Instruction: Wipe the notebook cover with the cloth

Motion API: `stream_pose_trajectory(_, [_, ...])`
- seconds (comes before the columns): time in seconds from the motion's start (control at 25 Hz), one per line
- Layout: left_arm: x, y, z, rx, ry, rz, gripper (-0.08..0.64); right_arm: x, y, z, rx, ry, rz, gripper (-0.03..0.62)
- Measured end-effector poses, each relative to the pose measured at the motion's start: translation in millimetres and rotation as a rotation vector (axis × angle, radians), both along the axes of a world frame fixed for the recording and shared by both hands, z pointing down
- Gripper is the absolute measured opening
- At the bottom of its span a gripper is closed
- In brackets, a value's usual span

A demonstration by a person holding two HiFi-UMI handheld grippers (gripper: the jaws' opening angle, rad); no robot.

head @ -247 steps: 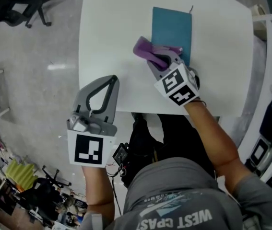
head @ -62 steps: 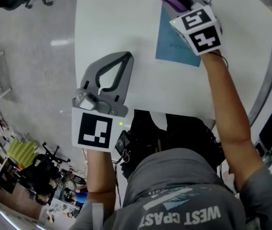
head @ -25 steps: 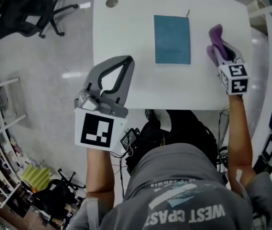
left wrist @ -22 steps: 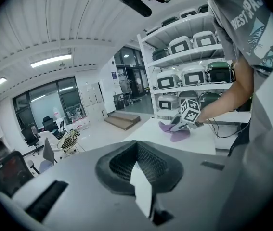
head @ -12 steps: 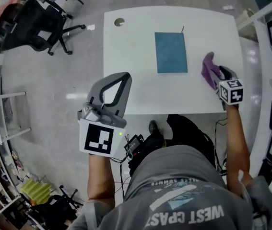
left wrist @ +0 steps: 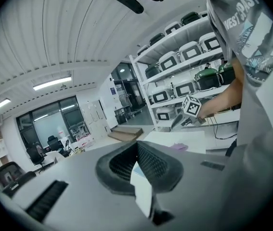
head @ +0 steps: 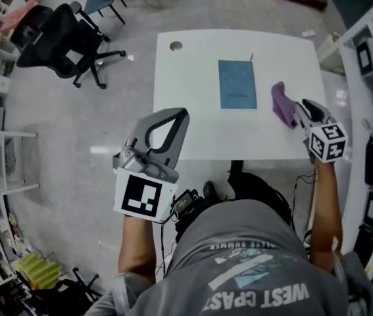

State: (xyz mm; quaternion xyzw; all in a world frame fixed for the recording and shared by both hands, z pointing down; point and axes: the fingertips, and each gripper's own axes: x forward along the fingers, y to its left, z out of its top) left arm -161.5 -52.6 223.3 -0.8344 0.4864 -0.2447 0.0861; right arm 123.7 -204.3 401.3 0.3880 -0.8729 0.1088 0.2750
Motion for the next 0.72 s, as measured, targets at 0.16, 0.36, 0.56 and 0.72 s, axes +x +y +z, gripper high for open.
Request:
stream_pose_trajectory(0.16, [-1,16,-23,0.057,-0.012,0.023,0.003,-26,21,-76,0.123,-0.053,-0.074,0.041])
stream_pose_trajectory(0.36, [0,35,-48,0.113,-0.019,0.049,0.003,-60,62,-170,0.274,-0.097,-0.194,0.032])
stream_pose_trajectory(0.56, [2,56,-70,0.163,-0.039,0.056,0.003,-90,120,-244,0.349,-0.159,-0.324,0.029])
stream_pose_trajectory(0.72, [5,70,-81,0.193,-0.038,0.063,0.003,-105,159,-280,0.398,-0.171,-0.391,0.028])
